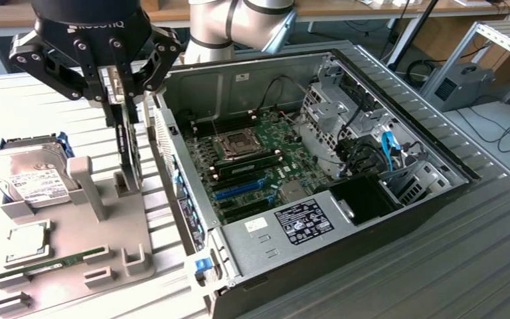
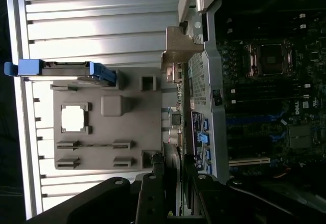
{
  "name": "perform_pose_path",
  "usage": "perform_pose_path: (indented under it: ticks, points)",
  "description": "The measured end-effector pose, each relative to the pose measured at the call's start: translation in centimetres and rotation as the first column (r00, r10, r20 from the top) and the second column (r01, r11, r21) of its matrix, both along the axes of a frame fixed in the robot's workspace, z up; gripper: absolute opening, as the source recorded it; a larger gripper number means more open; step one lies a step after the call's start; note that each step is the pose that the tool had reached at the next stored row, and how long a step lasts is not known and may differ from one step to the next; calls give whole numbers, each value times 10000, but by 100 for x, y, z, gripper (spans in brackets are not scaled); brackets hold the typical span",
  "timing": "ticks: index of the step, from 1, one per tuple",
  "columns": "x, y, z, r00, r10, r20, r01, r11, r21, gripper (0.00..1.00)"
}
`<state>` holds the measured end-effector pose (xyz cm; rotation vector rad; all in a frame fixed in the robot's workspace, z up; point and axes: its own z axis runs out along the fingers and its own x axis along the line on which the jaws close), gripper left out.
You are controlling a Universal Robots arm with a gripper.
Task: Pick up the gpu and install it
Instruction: 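Pick up the gpu and move the gpu toward the slot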
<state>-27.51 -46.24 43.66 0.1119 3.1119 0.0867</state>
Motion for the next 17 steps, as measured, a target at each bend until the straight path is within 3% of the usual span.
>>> perform_pose_path:
  ticks: [17]
  points:
    - [109,0,-32,10000,0,0,0,10000,-4,26]
